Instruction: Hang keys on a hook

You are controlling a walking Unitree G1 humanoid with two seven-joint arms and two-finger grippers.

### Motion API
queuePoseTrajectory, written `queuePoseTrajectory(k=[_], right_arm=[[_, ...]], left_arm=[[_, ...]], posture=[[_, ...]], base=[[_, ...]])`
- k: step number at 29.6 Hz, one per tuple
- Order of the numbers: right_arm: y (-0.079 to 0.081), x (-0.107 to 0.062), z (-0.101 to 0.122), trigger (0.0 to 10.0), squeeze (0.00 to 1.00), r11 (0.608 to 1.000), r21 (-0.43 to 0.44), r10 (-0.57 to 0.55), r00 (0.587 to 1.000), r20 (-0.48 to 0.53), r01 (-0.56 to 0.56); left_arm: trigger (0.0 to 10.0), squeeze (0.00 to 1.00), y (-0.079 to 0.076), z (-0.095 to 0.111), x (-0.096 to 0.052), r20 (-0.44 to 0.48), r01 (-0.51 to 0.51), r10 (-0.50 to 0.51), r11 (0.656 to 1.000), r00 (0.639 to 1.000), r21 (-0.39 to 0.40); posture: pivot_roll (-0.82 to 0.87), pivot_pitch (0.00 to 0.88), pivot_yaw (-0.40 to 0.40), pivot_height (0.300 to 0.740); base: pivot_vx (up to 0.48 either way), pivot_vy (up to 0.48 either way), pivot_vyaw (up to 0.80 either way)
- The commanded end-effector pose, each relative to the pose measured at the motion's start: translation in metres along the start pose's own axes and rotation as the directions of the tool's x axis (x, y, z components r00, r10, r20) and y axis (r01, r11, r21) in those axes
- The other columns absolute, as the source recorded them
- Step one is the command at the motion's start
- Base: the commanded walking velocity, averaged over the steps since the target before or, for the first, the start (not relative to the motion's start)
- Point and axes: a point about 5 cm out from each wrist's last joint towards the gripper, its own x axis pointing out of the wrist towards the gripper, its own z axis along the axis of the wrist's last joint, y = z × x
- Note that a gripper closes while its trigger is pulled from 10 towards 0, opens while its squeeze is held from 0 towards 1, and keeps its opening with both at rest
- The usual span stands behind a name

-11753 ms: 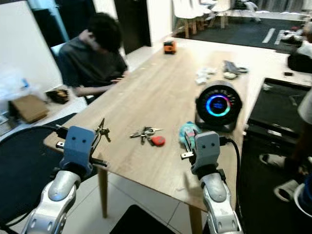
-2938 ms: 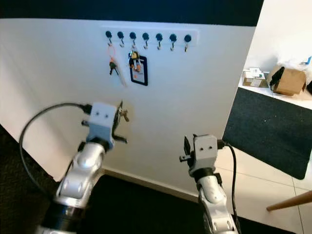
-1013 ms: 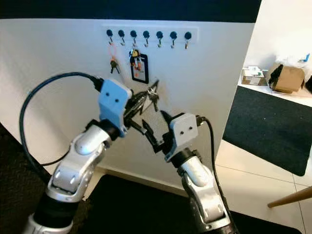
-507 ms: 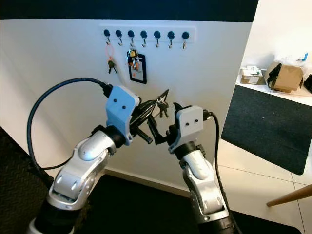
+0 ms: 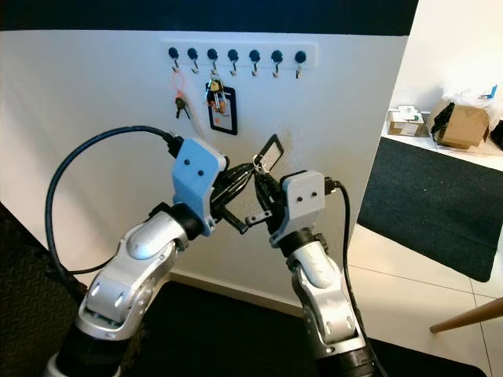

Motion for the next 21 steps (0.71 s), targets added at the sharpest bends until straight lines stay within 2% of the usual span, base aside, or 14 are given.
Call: queuePoseTrajectory(k=[1, 4, 5, 6, 7, 10, 11, 19, 20, 21], right_arm=[[0.001, -0.001, -0.002, 0.0, 0.00, 1.000, 0.008, -0.001, 1.000, -0.007, 0.001], [0.000, -0.002, -0.003, 0.0, 0.00, 1.000, 0.004, -0.012, 1.000, -0.013, 0.012], [-0.001, -0.002, -0.004, 3.6, 0.00, 1.000, -0.008, -0.023, 1.000, -0.020, 0.023], [-0.001, -0.002, -0.004, 3.6, 0.00, 1.000, -0.008, -0.023, 1.000, -0.020, 0.023], [-0.003, -0.003, -0.004, 10.0, 0.00, 0.999, -0.021, -0.030, 0.999, -0.021, 0.030], [-0.008, -0.003, -0.003, 10.0, 0.00, 0.998, -0.047, -0.044, 0.999, -0.023, 0.043], [-0.011, -0.004, -0.003, 10.0, 0.00, 0.997, -0.055, -0.055, 0.998, -0.024, 0.054], [-0.019, -0.006, -0.002, 10.0, 0.00, 0.995, -0.058, -0.082, 0.996, -0.030, 0.080], [-0.026, -0.010, -0.003, 10.0, 0.00, 0.993, -0.065, -0.101, 0.994, -0.048, 0.098], [-0.026, -0.010, -0.003, 10.0, 0.00, 0.993, -0.065, -0.101, 0.994, -0.048, 0.098]], left_arm=[[10.0, 0.00, -0.003, -0.002, -0.001, -0.013, 0.003, -0.003, 1.000, 1.000, -0.001], [10.0, 0.00, -0.004, -0.004, -0.001, -0.021, 0.006, -0.006, 1.000, 1.000, 0.000], [10.0, 0.00, -0.004, -0.006, -0.001, -0.029, 0.008, -0.007, 1.000, 1.000, 0.004], [10.0, 0.00, -0.004, -0.006, -0.001, -0.029, 0.008, -0.007, 1.000, 1.000, 0.004], [10.0, 0.00, -0.004, -0.007, -0.001, -0.039, 0.008, -0.007, 1.000, 0.999, 0.020], [10.0, 0.00, -0.005, -0.011, -0.003, -0.058, 0.024, -0.021, 0.998, 0.998, 0.053], [10.0, 1.00, -0.006, -0.014, -0.004, -0.071, 0.036, -0.031, 0.997, 0.997, 0.071], [10.0, 1.00, -0.010, -0.016, -0.008, -0.082, 0.068, -0.062, 0.995, 0.995, 0.071], [10.0, 0.00, -0.008, -0.013, -0.011, -0.062, 0.073, -0.069, 0.995, 0.996, 0.065], [10.0, 0.00, -0.008, -0.013, -0.011, -0.062, 0.073, -0.069, 0.995, 0.996, 0.065]], posture=[[0.06, 0.178, 0.095, 0.740], [0.06, 0.179, 0.099, 0.740], [0.06, 0.180, 0.101, 0.740], [0.06, 0.180, 0.101, 0.740], [0.06, 0.179, 0.103, 0.740], [0.06, 0.179, 0.105, 0.740], [0.06, 0.179, 0.105, 0.740], [0.06, 0.183, 0.105, 0.740], [0.06, 0.184, 0.103, 0.740], [0.06, 0.184, 0.103, 0.740]], base=[[0.000, 0.000, 0.00], [0.000, 0.000, 0.00], [0.000, 0.000, 0.00], [0.000, 0.000, 0.00], [0.000, 0.000, 0.00], [0.000, 0.000, 0.00], [0.000, 0.000, 0.00], [0.000, 0.000, 0.00], [0.000, 0.000, 0.00], [0.000, 0.000, 0.00]])
